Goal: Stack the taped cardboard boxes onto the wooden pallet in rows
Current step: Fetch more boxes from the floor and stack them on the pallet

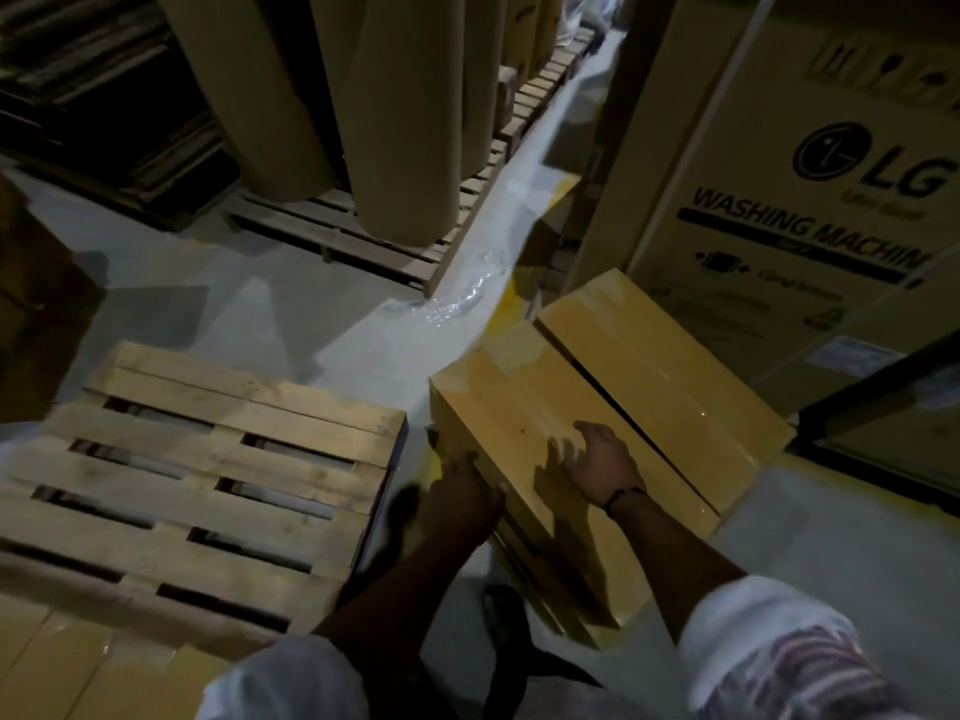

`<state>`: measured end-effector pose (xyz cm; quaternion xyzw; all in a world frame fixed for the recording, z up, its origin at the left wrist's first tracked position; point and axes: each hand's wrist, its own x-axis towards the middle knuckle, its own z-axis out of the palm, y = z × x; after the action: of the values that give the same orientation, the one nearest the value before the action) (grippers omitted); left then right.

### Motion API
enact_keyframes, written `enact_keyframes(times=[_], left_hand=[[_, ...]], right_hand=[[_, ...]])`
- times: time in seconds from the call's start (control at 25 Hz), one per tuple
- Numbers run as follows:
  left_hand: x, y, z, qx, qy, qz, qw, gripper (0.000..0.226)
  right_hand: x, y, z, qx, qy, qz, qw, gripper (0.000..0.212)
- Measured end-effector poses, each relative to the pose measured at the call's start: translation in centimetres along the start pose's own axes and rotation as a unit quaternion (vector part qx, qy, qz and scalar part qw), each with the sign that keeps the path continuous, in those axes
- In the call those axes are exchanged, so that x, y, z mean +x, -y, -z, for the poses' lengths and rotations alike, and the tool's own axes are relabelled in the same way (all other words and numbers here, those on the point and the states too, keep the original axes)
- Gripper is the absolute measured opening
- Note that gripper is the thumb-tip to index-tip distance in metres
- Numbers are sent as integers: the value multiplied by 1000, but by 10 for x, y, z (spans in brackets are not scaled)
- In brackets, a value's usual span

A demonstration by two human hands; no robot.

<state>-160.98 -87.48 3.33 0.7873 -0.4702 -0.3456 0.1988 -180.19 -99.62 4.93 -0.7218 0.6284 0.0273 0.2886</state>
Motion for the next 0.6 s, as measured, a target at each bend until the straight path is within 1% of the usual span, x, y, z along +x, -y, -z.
enact_keyframes(times=[0.04, 0.12, 0.2, 0.28, 0.32, 0.4, 0.44, 0.6], left_hand=[[13, -1, -10, 6, -4, 18, 1000, 72], [34, -7, -32, 23, -13, 25, 999, 77], [43, -22, -49, 12, -16, 46, 999, 80], [55, -35, -70, -8, -8, 80, 997, 86], [59, -41, -80, -2, 1, 93, 996, 88], [64, -50, -102, -10, 40, 118, 992, 85], [67, -55, -111, -34, 52, 140, 988, 82], [78, -65, -133, -154, 35, 222, 962, 74]], right_hand=[[15, -6, 3, -6, 9, -12, 1000, 55], [49, -23, 7, -22, 33, -19, 999, 59], [79, -40, 7, -58, 57, -2, 997, 68], [107, -53, 11, -87, 72, 25, 993, 71], [118, -59, 11, -100, 79, 39, 991, 70], [136, -72, 10, -125, 91, 60, 986, 67], [145, -80, 9, -136, 96, 63, 984, 67], [170, -107, 6, -158, 121, 59, 978, 70]])
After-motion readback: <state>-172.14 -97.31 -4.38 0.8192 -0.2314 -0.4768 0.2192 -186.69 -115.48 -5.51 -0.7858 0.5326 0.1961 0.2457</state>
